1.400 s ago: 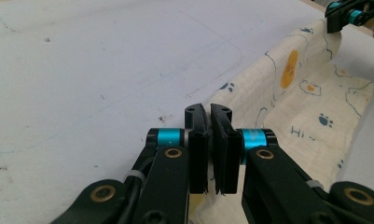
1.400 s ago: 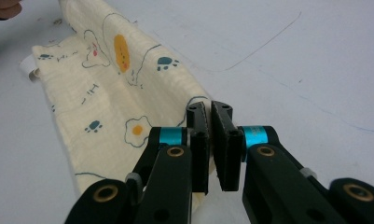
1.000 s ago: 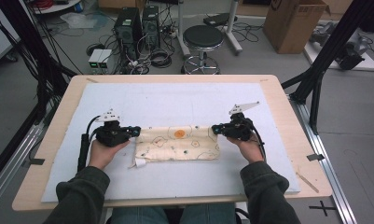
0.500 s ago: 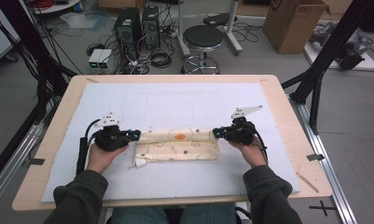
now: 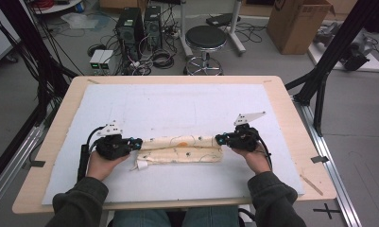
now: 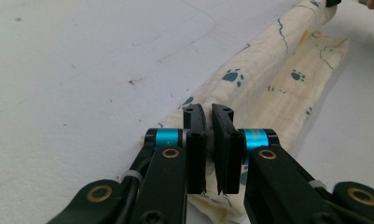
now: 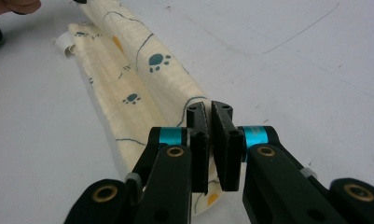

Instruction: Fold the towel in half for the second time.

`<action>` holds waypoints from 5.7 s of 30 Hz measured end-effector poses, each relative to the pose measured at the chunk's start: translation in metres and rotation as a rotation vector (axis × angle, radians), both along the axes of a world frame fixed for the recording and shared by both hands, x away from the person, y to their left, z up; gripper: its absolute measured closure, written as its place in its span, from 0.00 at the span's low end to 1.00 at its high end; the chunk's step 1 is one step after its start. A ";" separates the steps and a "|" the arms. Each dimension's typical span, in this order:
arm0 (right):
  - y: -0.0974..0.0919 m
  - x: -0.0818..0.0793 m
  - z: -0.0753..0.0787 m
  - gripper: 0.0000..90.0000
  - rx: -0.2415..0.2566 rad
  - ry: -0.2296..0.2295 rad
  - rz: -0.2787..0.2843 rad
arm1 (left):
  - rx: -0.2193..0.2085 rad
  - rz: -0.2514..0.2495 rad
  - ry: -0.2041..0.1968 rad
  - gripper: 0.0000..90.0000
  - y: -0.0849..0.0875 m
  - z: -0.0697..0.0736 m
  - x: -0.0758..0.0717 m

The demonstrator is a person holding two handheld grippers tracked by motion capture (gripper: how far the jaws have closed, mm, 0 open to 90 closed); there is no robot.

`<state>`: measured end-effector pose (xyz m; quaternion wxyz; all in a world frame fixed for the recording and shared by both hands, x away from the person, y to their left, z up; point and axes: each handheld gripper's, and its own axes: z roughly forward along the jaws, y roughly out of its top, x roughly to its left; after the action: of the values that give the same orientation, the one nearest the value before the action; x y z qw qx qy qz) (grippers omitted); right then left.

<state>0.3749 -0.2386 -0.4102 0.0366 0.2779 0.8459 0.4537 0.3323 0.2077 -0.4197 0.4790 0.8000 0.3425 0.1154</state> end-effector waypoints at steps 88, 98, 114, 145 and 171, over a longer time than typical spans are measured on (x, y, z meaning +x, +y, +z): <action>0.057 -0.024 -0.025 0.89 -0.149 -0.011 0.154 | 0.185 -0.174 0.062 0.94 -0.056 -0.014 -0.006; 0.027 -0.028 -0.025 0.85 -0.144 -0.030 0.120 | 0.152 -0.145 0.065 0.92 -0.033 -0.018 -0.011; 0.031 -0.016 -0.012 0.64 -0.088 -0.065 0.127 | 0.076 -0.133 0.012 0.76 -0.016 0.000 0.001; 0.010 -0.021 -0.031 0.53 -0.166 -0.103 0.141 | 0.169 -0.166 0.042 0.61 -0.014 -0.019 -0.002; 0.000 -0.004 -0.014 0.52 -0.047 -0.032 -0.063 | 0.040 0.019 0.033 0.56 0.008 -0.008 0.015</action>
<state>0.3710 -0.2388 -0.4246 0.0707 0.2962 0.8466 0.4365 0.3476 0.2162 -0.4277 0.4560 0.8078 0.3557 0.1136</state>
